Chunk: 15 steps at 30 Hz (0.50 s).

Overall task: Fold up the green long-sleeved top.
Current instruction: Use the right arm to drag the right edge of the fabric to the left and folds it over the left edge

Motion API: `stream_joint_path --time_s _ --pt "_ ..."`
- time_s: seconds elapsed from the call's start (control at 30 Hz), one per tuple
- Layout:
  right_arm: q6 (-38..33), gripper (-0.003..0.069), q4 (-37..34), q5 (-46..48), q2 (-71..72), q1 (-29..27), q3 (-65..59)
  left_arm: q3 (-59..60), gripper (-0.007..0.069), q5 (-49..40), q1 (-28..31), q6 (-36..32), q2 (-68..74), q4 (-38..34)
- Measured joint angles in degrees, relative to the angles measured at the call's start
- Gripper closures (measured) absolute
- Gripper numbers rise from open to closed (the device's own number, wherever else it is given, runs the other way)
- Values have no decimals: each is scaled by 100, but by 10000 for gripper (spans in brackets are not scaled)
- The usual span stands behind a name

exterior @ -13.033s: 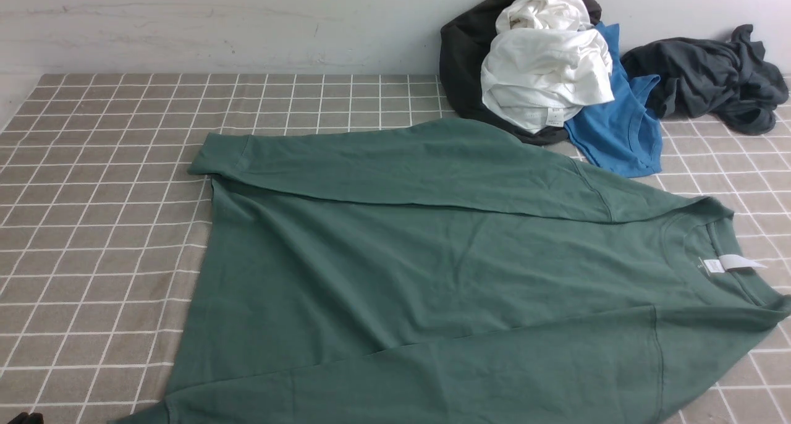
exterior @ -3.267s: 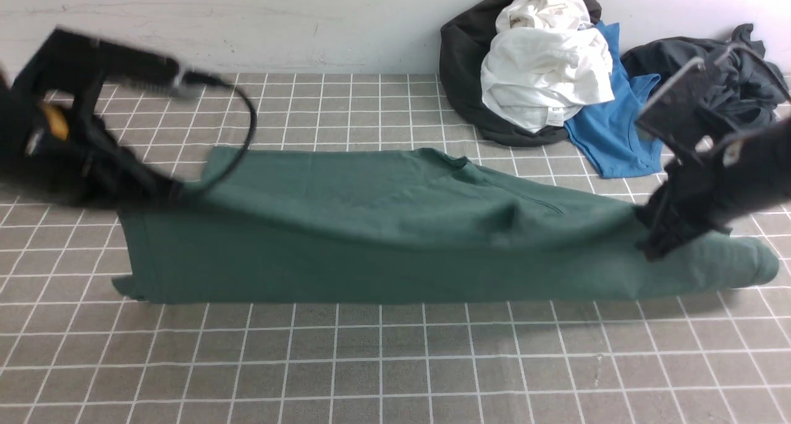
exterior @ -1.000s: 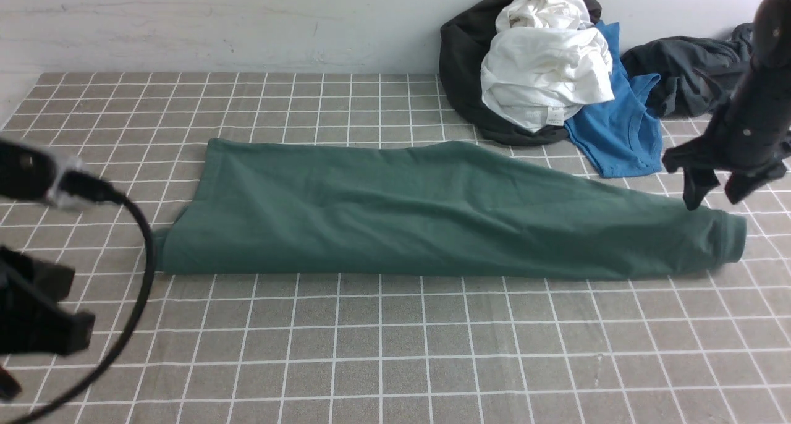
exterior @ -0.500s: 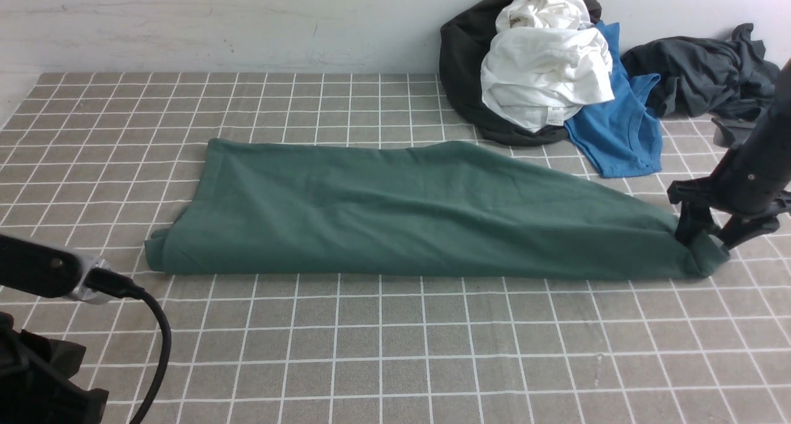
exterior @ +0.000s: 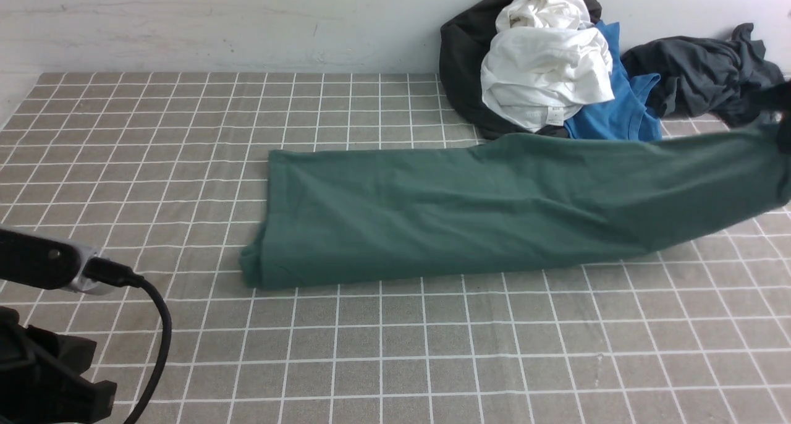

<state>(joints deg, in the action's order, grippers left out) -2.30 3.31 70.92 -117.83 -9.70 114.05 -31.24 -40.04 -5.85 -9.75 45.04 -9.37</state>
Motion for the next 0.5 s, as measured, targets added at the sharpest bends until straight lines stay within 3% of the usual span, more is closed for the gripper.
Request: stream_joint_path --time_s 0.07,0.17,0.33,0.5 --pt "88 613 -331 14 214 0 65 0 632 0 0 0 0 -82" --pt "93 613 -1528 70 626 248 121 0 632 4 0 0 0 -248" --pt "-360 613 -2877 70 590 1354 134 0 632 25 0 0 0 -273" --pt "-904 613 -3632 -273 77 2669 134 0 632 60 0 0 0 -288"
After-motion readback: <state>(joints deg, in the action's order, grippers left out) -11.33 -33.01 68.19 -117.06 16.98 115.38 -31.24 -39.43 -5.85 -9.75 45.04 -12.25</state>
